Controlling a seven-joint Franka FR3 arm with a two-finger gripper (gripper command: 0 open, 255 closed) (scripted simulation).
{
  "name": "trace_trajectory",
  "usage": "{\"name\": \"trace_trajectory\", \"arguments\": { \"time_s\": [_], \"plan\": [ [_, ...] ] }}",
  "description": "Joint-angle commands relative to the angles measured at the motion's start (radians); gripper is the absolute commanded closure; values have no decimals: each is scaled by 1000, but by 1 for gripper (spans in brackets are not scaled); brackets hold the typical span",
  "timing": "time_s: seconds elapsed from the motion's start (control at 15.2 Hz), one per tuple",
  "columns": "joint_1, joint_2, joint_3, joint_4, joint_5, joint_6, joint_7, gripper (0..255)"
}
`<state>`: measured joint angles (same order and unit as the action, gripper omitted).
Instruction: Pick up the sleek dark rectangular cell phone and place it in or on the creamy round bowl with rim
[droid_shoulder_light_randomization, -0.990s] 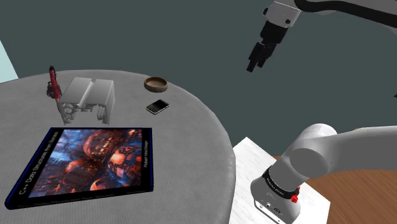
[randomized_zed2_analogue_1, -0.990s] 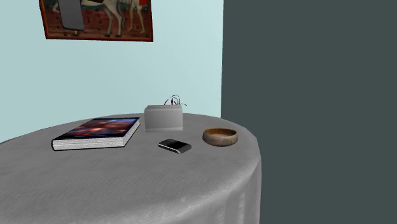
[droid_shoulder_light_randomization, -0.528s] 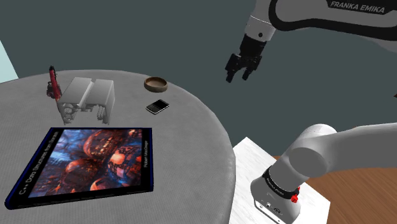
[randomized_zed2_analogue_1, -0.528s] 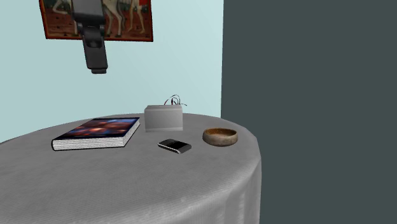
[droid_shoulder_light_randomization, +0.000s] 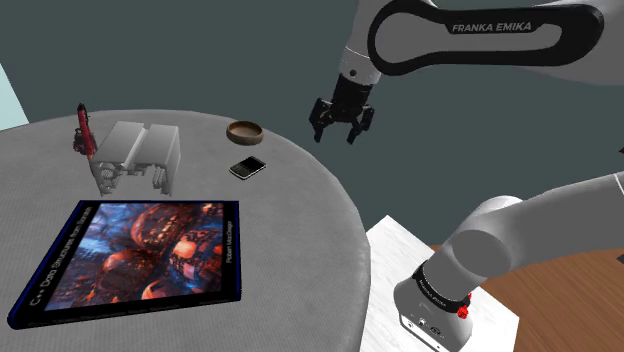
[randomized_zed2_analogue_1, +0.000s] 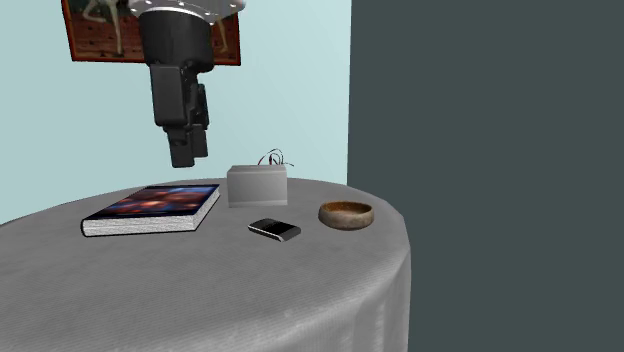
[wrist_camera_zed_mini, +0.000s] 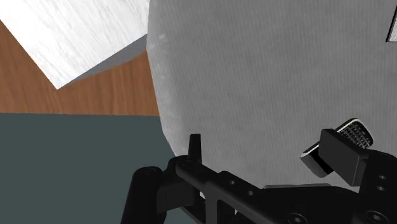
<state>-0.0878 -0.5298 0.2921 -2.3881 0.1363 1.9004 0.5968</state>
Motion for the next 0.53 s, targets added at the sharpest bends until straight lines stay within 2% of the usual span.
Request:
{"name": "trace_trajectory", "arguments": {
  "time_s": [0.0, 0.26, 0.46],
  "plan": [
    [-14, 71, 46, 22, 12, 53, 106, 0],
    [-45, 215, 123, 77, 6, 147, 304, 0],
    [-68, 336, 172, 135, -26, 210, 459, 0]
  ]
}}
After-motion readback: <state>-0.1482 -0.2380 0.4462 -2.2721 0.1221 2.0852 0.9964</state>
